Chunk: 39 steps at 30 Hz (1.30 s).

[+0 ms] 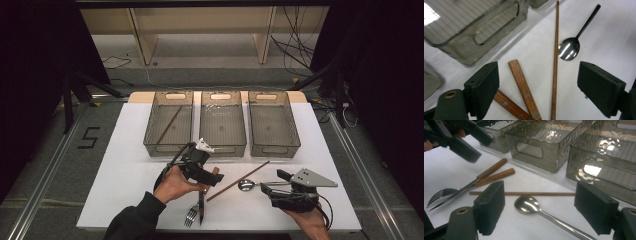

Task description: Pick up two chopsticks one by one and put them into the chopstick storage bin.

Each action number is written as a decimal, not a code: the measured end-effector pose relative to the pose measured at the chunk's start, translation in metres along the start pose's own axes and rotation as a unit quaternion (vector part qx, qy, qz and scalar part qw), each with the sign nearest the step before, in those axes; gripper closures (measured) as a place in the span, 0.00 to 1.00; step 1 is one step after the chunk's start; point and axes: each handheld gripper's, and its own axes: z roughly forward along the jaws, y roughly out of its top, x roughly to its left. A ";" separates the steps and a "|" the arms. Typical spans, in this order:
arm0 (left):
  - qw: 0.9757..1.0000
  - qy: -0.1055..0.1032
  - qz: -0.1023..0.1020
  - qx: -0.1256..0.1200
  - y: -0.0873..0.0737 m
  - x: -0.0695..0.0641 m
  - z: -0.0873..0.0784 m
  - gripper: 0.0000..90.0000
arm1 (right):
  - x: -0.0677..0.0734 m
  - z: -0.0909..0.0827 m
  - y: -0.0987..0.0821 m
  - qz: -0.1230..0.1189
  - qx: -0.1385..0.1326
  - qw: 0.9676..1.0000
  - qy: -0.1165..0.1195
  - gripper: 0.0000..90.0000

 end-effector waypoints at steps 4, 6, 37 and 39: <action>1.000 -0.002 0.011 0.016 -0.003 -0.005 0.009 0.20 | 0.000 0.000 0.000 0.001 -0.001 1.000 0.000 0.28; 1.000 -0.005 0.014 0.023 -0.004 -0.009 0.013 0.20 | 0.000 0.000 0.000 0.001 -0.001 1.000 0.000 0.28; 0.985 -0.020 0.078 0.153 -0.004 -0.028 0.055 0.70 | 0.000 0.001 0.000 -0.002 0.001 1.000 0.001 0.28; 0.984 -0.021 0.079 0.159 -0.004 -0.029 0.056 0.73 | 0.000 0.001 0.000 -0.001 0.001 1.000 0.002 0.28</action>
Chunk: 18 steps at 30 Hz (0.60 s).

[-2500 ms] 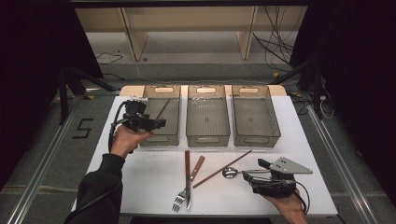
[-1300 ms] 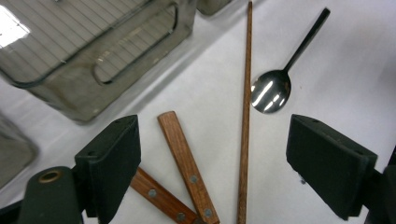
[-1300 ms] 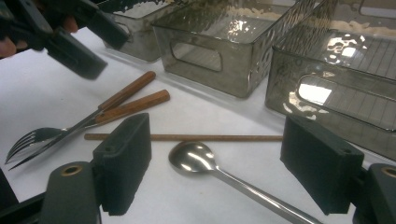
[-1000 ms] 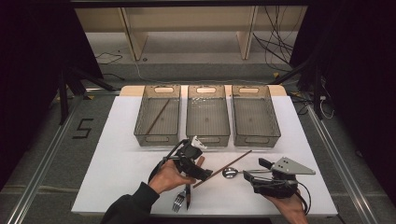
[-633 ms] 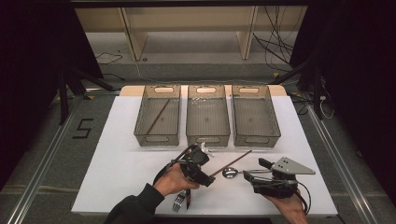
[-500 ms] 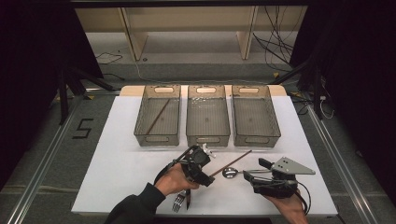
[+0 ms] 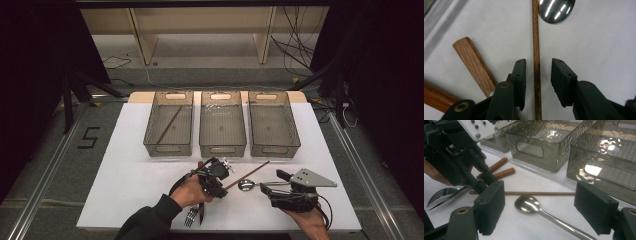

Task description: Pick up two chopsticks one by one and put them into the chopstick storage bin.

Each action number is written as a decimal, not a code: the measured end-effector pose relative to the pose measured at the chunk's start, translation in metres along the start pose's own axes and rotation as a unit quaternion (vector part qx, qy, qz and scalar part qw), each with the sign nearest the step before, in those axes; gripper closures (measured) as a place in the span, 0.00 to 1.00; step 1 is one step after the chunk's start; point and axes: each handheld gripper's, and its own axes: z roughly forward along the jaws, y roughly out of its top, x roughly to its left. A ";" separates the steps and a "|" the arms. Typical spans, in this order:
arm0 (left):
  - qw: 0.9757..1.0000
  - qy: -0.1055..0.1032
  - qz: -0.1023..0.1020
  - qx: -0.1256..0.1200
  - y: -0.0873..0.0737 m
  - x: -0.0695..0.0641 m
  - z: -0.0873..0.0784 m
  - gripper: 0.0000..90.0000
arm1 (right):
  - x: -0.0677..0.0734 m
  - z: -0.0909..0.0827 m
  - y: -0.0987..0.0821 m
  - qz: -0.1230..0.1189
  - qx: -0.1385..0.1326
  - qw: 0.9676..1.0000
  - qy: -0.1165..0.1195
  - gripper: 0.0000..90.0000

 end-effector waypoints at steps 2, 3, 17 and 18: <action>1.000 -0.001 0.001 0.002 0.001 0.000 0.000 0.75 | 0.000 0.000 0.000 0.000 0.000 1.000 0.000 0.28; 1.000 -0.001 0.000 0.002 0.001 0.000 0.001 0.76 | 0.000 0.000 0.000 0.000 0.000 1.000 0.000 0.28; 1.000 0.020 0.011 0.021 0.005 -0.003 0.004 0.84 | 0.000 0.001 0.000 -0.002 0.001 1.000 0.001 0.28; 0.999 0.023 0.013 0.021 0.006 -0.004 0.004 0.84 | 0.000 0.001 0.000 -0.002 0.001 1.000 0.000 0.28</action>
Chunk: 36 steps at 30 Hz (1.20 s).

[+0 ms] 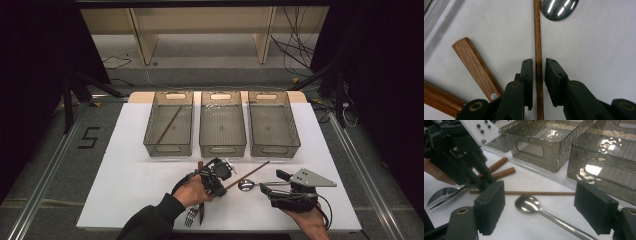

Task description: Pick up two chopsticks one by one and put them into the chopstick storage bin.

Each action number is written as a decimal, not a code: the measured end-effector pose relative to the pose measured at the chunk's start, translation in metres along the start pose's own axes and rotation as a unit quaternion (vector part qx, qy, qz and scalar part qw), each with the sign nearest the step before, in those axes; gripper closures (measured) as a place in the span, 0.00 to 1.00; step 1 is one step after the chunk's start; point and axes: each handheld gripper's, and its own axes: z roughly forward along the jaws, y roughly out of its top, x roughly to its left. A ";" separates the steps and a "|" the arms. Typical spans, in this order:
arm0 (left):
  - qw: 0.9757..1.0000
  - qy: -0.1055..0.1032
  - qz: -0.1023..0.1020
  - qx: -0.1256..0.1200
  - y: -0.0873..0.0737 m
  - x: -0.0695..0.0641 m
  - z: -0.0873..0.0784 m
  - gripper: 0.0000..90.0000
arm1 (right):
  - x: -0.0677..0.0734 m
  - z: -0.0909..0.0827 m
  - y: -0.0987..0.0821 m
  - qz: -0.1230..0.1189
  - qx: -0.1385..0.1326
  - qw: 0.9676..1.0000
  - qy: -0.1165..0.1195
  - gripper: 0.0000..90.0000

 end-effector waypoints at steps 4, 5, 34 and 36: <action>1.000 0.004 0.003 0.001 0.000 -0.002 0.000 0.88 | 0.000 0.000 0.000 0.000 0.000 1.000 0.000 0.28; 1.000 0.004 0.005 0.000 0.001 -0.002 0.000 0.90 | 0.000 0.000 0.000 0.000 0.000 1.000 0.000 0.28; 0.999 0.005 0.010 -0.040 -0.004 0.006 -0.018 0.94 | -0.001 0.000 0.000 0.004 0.000 1.000 -0.001 0.28; 0.999 0.002 0.018 -0.038 -0.005 0.005 -0.022 0.94 | -0.001 0.000 0.000 0.003 0.000 1.000 -0.001 0.28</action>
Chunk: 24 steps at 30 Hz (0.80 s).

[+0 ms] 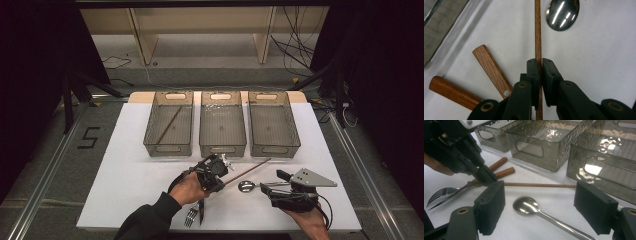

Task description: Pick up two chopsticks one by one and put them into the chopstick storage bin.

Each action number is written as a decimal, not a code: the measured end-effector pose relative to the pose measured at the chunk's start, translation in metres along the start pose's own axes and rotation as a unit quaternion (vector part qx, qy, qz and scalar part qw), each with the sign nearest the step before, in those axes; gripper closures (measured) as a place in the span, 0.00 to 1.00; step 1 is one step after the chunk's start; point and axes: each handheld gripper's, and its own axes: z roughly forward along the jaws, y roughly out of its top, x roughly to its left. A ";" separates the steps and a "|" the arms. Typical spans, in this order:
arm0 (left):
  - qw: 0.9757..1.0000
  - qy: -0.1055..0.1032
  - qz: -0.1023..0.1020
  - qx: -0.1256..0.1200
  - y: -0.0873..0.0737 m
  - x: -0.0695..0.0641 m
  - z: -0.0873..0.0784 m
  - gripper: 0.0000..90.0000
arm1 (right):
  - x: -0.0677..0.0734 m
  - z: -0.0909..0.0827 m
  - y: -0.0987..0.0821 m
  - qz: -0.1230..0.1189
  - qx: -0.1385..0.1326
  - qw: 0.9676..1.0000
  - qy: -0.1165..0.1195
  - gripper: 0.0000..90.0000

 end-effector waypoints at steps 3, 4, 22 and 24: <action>1.000 -0.002 0.003 -0.004 -0.001 -0.001 -0.005 0.94 | 0.000 0.000 0.000 0.000 0.000 1.000 -0.001 0.28; 1.000 -0.003 0.005 -0.004 -0.001 -0.001 -0.007 0.94 | 0.000 0.000 0.000 0.000 -0.001 1.000 -0.001 0.28; 0.997 0.013 -0.010 -0.079 -0.012 0.013 -0.065 0.94 | 0.000 -0.001 0.000 0.001 -0.001 1.000 -0.001 0.28; 0.996 0.017 -0.022 -0.089 -0.014 0.021 -0.071 0.94 | 0.000 -0.001 0.000 -0.001 -0.001 1.000 -0.001 0.28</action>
